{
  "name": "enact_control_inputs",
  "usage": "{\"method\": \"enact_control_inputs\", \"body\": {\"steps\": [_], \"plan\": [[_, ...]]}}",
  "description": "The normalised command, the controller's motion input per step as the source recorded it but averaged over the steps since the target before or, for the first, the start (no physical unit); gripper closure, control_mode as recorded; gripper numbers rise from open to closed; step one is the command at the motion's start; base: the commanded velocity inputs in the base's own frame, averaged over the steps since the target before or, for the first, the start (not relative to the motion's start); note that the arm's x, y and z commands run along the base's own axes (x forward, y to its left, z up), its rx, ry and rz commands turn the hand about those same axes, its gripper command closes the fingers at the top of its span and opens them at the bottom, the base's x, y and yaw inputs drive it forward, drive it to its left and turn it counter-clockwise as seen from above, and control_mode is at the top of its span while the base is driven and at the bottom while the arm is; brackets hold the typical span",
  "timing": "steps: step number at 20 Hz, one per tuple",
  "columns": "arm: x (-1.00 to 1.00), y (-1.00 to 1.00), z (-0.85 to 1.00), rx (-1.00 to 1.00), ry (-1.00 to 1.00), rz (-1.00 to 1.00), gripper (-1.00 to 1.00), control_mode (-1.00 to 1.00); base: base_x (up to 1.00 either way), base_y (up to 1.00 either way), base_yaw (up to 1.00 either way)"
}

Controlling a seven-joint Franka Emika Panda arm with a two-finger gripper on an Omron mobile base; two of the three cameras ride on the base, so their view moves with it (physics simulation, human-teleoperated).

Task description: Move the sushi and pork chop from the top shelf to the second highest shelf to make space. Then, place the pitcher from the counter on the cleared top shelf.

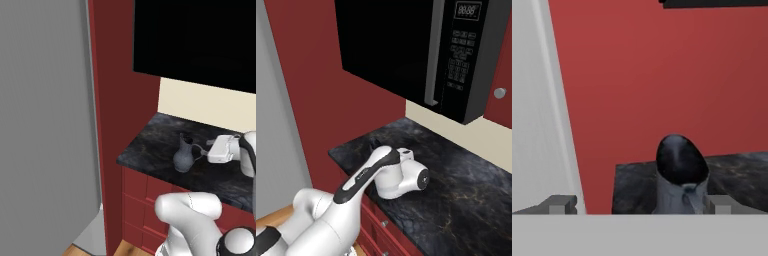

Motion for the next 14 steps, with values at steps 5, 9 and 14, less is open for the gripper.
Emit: {"method": "enact_control_inputs", "body": {"steps": [5, 9, 14], "plan": [[0.22, 0.00, -0.08, 0.00, 0.00, 0.00, -1.00, -1.00, 0.00, 0.00, 0.00], [0.21, 0.00, -0.05, 0.00, 0.00, 0.00, -1.00, -1.00, 0.00, 0.00, 0.00], [0.20, -0.02, -0.06, 0.00, 0.00, 0.01, -1.00, -1.00, 0.00, 0.00, 0.00]]}}
